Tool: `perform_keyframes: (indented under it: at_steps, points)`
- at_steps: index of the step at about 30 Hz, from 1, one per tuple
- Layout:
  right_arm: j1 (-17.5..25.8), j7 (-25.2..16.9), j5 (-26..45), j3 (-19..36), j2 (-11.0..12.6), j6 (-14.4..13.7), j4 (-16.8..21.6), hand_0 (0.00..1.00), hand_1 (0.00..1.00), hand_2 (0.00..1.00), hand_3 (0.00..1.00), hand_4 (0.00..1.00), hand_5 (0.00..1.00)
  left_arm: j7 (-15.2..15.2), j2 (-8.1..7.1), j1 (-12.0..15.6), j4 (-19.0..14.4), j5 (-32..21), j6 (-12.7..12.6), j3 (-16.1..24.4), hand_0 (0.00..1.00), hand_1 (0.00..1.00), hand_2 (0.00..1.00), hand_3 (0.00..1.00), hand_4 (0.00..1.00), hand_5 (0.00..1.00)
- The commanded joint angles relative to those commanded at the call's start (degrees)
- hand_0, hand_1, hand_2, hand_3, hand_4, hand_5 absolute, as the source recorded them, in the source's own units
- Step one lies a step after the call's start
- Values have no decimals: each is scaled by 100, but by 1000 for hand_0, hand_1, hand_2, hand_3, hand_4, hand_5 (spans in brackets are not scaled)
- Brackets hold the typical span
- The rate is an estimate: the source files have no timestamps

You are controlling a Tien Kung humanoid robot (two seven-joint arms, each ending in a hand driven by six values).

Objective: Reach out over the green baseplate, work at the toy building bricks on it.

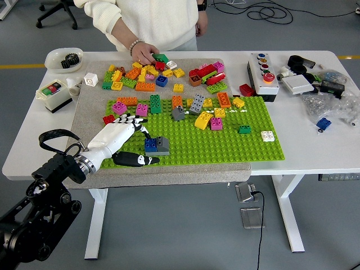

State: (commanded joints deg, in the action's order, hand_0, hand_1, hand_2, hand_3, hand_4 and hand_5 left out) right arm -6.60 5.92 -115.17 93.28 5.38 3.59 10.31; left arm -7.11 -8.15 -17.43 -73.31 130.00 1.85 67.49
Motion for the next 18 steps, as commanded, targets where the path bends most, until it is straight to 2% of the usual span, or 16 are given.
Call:
perform_keyframes:
  at_steps: [18]
  points:
    - [-9,-2,12,6,-2,-4,0,735,615,634,540,769,488,-9,14,-42,285,0,14,-62,998,998,955,629,998,698]
